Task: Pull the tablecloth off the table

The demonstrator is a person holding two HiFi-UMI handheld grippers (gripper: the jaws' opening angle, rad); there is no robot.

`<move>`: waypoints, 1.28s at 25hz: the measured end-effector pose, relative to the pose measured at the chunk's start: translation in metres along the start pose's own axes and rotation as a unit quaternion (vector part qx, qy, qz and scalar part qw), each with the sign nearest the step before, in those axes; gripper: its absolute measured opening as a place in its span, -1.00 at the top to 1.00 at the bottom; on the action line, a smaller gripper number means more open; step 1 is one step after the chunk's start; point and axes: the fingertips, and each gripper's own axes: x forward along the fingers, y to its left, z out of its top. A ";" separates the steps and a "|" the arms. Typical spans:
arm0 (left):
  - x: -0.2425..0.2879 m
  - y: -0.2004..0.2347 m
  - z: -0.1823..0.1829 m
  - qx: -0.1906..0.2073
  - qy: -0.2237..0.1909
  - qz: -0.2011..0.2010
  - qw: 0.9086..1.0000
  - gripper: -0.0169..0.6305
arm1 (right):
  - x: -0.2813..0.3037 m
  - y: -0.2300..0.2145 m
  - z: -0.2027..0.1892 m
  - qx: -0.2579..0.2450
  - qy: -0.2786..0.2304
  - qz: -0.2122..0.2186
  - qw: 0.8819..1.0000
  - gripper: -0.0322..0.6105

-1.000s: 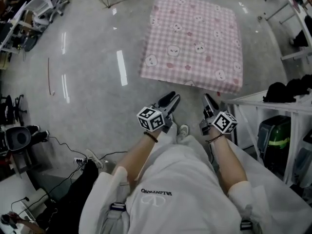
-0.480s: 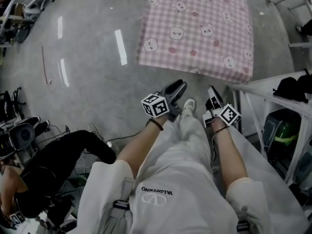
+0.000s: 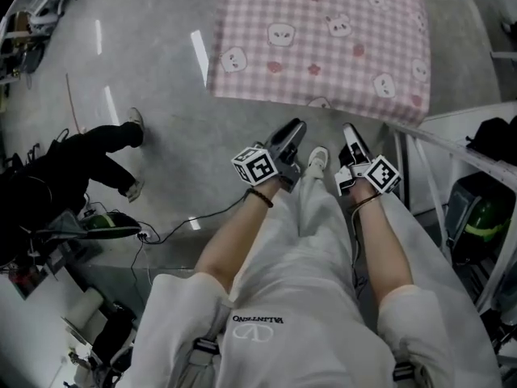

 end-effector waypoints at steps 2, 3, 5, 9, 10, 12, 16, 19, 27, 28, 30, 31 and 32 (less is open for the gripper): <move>0.006 0.010 -0.006 -0.002 0.001 0.002 1.000 0.60 | 0.005 -0.014 0.000 0.013 -0.004 -0.001 1.000 0.59; 0.010 0.016 -0.009 -0.003 0.002 0.003 1.000 0.60 | 0.007 -0.022 0.001 0.020 -0.006 -0.004 1.000 0.59; 0.018 0.026 -0.015 -0.006 0.003 0.004 1.000 0.60 | 0.008 -0.039 0.003 0.032 -0.011 -0.016 0.999 0.58; 0.026 0.047 -0.023 -0.008 0.003 0.007 1.000 0.60 | 0.016 -0.058 0.006 0.029 -0.024 0.003 0.999 0.58; 0.028 0.051 -0.024 -0.010 0.002 0.006 1.000 0.60 | 0.017 -0.065 0.007 0.029 -0.029 -0.004 0.999 0.58; 0.029 0.056 -0.025 -0.020 -0.004 0.004 1.000 0.60 | 0.015 -0.076 0.010 0.025 -0.039 -0.018 0.999 0.58; 0.032 0.067 -0.026 -0.036 -0.014 0.004 0.999 0.60 | 0.017 -0.091 0.012 0.062 -0.062 -0.025 0.996 0.57; 0.034 0.071 -0.027 -0.037 -0.016 -0.006 0.999 0.60 | 0.022 -0.095 0.015 0.072 -0.075 -0.011 0.995 0.56; 0.041 0.081 -0.025 -0.031 -0.016 -0.022 0.999 0.60 | 0.029 -0.111 0.020 0.087 -0.109 0.008 0.990 0.52; 0.043 0.083 -0.024 -0.029 -0.016 -0.024 0.999 0.60 | 0.031 -0.110 0.022 0.086 -0.111 0.014 0.990 0.52; 0.046 0.086 -0.020 -0.027 -0.023 -0.032 0.999 0.60 | 0.033 -0.109 0.025 0.084 -0.116 0.024 0.989 0.52; 0.048 0.086 -0.017 -0.029 -0.029 -0.040 0.998 0.60 | 0.033 -0.107 0.027 0.084 -0.119 0.029 0.989 0.52; 0.049 0.086 -0.016 -0.032 -0.033 -0.046 0.998 0.60 | 0.034 -0.106 0.029 0.085 -0.123 0.036 0.988 0.53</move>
